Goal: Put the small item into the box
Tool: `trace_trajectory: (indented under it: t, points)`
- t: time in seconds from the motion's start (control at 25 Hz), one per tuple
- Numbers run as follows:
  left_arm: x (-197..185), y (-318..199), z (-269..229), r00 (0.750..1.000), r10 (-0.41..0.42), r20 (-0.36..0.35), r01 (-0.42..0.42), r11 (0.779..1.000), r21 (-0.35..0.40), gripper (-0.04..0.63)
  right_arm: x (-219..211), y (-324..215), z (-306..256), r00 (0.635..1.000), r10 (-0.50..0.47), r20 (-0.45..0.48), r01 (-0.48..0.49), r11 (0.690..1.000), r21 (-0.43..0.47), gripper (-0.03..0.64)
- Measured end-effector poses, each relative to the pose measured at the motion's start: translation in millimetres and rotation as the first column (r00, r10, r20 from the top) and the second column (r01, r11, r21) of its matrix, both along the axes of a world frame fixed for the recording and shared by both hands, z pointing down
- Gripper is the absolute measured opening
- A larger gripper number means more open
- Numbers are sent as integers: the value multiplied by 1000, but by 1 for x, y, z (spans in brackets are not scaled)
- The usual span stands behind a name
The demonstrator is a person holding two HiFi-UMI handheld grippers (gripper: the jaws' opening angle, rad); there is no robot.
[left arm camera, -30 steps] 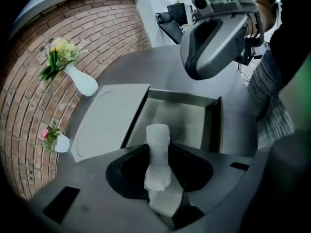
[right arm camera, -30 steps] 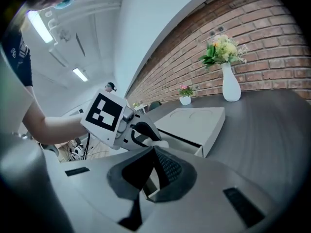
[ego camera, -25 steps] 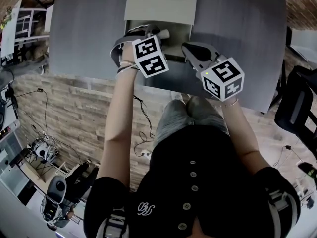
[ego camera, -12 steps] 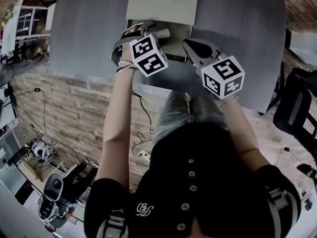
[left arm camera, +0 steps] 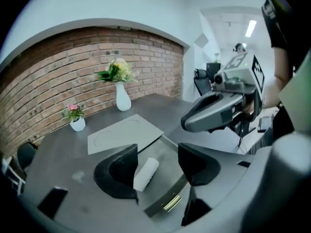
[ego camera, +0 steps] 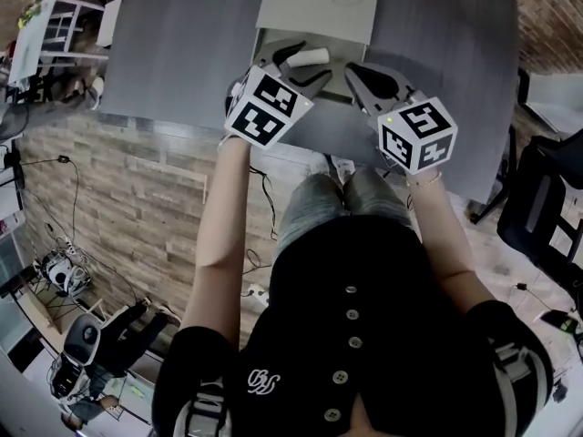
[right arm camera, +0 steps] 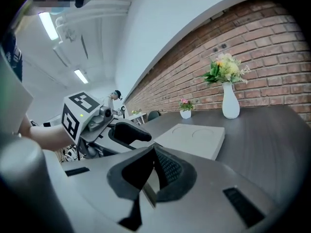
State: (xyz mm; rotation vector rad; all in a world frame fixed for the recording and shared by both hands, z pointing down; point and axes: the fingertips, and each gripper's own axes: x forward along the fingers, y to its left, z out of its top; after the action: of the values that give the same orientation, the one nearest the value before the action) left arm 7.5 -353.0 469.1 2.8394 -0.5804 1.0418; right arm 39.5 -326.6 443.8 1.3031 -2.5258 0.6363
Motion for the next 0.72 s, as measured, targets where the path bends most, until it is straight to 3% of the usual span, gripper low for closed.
trace_trajectory:
  t: [0.12,0.24,0.36,0.44,0.64,0.72]
  points:
    - [-5,14,-27,990,-54,-133,51,998,-24,255,-14,3,-21,1000,-17,5,17,998,53,2]
    - [-14,23,-47,964,-121,-236,115,993,-42,234,-27,8,-39,999,-37,8,36,996,86,2]
    - [-31,24,-71,898,-229,-376,215,973,-79,129,-37,12,-52,998,-66,-5,67,993,95,2]
    - [-43,26,-83,846,-289,-447,265,957,-118,103,-44,16,-58,996,-89,-23,91,991,96,2]
    - [-64,40,-93,786,-388,-482,352,921,-167,37,-58,27,-64,988,-145,-61,150,984,96,2]
    - [-70,47,-93,774,-416,-477,376,908,-183,29,-61,32,-63,984,-162,-68,168,982,91,2]
